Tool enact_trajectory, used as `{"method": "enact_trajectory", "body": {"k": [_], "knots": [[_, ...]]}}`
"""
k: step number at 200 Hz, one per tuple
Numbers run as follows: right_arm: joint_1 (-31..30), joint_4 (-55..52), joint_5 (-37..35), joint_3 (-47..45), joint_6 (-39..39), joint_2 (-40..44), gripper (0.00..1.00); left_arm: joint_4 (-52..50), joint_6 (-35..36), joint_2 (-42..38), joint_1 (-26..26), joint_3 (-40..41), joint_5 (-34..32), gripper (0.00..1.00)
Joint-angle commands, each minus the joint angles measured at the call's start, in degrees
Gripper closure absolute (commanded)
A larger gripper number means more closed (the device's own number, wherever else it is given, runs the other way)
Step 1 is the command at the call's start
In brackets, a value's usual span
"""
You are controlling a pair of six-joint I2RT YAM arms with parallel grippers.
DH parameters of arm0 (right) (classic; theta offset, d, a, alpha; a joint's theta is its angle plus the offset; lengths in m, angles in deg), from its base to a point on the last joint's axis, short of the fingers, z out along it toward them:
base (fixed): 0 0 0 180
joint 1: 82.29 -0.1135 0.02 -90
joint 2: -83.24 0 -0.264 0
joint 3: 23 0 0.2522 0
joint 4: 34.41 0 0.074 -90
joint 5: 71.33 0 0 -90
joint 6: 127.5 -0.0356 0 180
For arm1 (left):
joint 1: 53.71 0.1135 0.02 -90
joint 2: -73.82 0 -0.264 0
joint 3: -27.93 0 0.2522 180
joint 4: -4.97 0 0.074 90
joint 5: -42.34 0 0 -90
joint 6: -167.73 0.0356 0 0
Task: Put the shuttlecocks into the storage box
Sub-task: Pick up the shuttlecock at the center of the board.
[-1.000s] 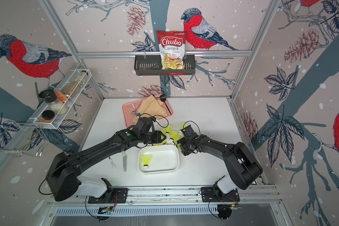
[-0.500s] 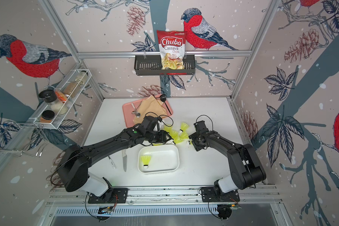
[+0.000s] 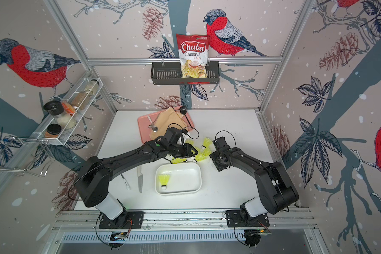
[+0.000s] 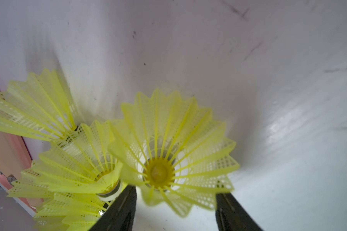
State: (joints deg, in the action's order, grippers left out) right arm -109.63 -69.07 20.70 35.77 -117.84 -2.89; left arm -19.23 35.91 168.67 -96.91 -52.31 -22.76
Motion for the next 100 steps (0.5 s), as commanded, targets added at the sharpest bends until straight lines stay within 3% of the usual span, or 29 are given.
{"method": "enact_trajectory", "body": {"k": [1, 100], "knots": [[0.18, 0.74, -2.06, 0.89, -0.81, -1.82, 0.42, 2.3, 1.23, 0.8, 0.13, -0.75, 1.67, 0.57], [-1.75, 0.97, -2.06, 3.08, -5.14, -7.21, 0.43, 0.61, 0.43, 5.38, 1.19, -3.46, 3.68, 0.5]]}}
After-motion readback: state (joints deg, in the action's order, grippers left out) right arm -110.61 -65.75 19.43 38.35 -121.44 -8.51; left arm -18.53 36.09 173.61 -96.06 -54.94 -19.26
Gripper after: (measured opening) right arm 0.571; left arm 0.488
